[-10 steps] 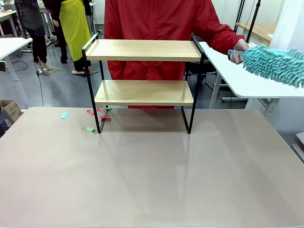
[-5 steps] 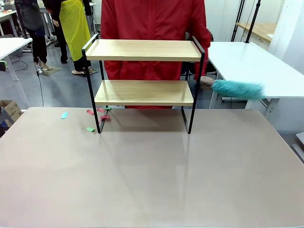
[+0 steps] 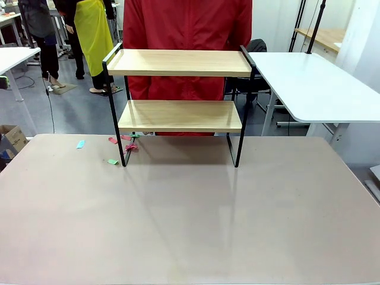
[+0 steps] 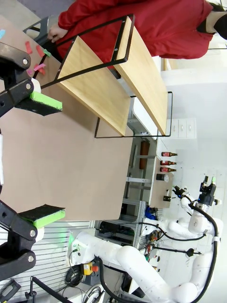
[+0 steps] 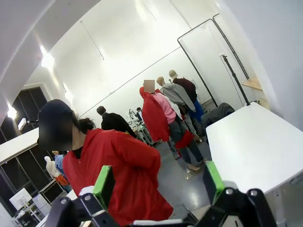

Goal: Clean the shelf.
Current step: Hand the Duster back to the human.

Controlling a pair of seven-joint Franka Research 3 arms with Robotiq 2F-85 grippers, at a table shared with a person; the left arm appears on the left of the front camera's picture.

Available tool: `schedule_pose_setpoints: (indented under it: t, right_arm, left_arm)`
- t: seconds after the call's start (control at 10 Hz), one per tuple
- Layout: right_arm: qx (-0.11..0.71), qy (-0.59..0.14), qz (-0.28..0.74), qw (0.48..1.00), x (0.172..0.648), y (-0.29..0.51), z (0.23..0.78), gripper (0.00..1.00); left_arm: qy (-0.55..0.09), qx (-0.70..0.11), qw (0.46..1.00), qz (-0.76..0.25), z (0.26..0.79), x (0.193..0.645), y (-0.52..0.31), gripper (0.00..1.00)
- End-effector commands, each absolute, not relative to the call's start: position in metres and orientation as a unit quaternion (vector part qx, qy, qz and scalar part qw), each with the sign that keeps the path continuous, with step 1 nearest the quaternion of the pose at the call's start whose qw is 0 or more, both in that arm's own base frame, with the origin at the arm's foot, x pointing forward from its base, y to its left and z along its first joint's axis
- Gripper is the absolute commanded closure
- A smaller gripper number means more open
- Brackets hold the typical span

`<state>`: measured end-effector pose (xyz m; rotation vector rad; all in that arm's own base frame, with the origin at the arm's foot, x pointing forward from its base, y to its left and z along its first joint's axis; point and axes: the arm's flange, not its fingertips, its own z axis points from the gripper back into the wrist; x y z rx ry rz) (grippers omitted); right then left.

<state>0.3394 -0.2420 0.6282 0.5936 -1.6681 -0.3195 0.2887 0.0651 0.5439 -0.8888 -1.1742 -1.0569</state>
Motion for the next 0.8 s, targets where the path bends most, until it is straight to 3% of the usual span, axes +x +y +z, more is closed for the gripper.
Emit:
schedule_pose_setpoints:
  t: [0.0, 0.7]
  right_arm:
    - [0.253, -0.727, -0.139, 0.623, 0.3376, -0.2407, 0.6267, 0.0]
    - [0.253, -0.727, -0.139, 0.623, 0.3376, -0.2407, 0.6267, 0.0]
  left_arm:
    - [-0.523, -0.39, 0.606, -0.456, 0.5466, 0.2911, 0.0639, 0.0]
    - [-0.523, -0.39, 0.606, -0.456, 0.5466, 0.2911, 0.0639, 0.0]
